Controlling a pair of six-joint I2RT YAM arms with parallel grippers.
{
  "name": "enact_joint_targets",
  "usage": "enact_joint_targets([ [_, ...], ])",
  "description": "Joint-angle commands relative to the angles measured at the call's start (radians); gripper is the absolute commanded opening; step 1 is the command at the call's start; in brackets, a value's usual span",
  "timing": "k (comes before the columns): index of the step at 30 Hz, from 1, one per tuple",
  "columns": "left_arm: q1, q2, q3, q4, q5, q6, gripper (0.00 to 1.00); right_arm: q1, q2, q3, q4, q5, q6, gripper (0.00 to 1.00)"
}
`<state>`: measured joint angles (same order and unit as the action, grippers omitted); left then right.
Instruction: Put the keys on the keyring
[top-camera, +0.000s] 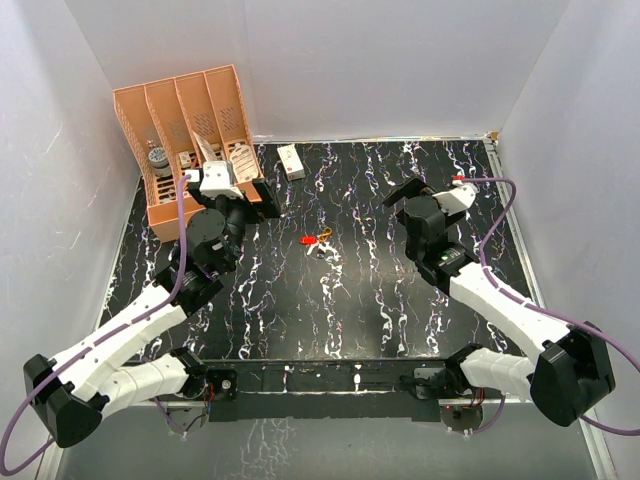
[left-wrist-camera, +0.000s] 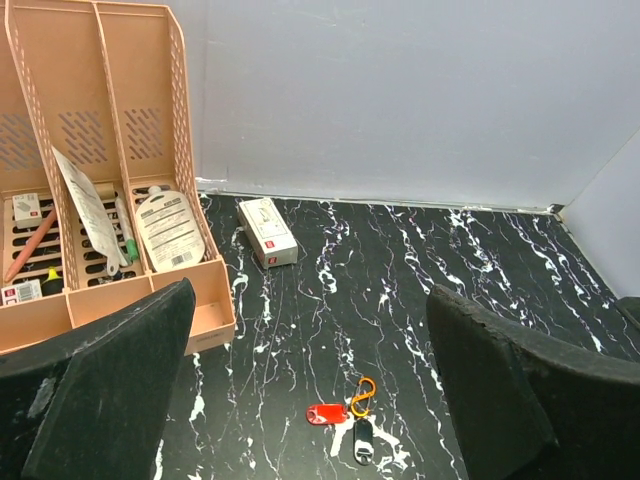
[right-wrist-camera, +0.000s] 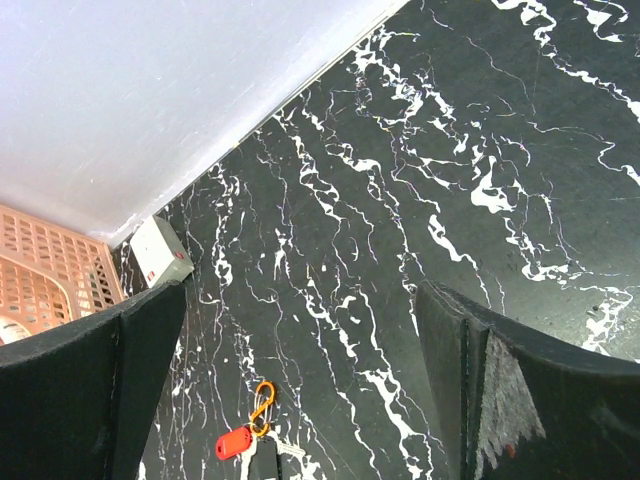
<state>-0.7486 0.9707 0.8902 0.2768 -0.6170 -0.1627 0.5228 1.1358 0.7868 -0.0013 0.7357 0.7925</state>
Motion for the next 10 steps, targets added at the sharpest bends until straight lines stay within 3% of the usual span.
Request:
enact_joint_targets([
  [1,0.005,-0.024,0.005,0.026,0.008,0.023,0.99,-0.001,-0.016,0.004,0.047,0.042,0.014,0.98],
  [10,0.005,-0.041,-0.015,0.053,0.023,0.024,0.99,-0.001,-0.035,-0.011,0.067,0.010,-0.003,0.98],
])
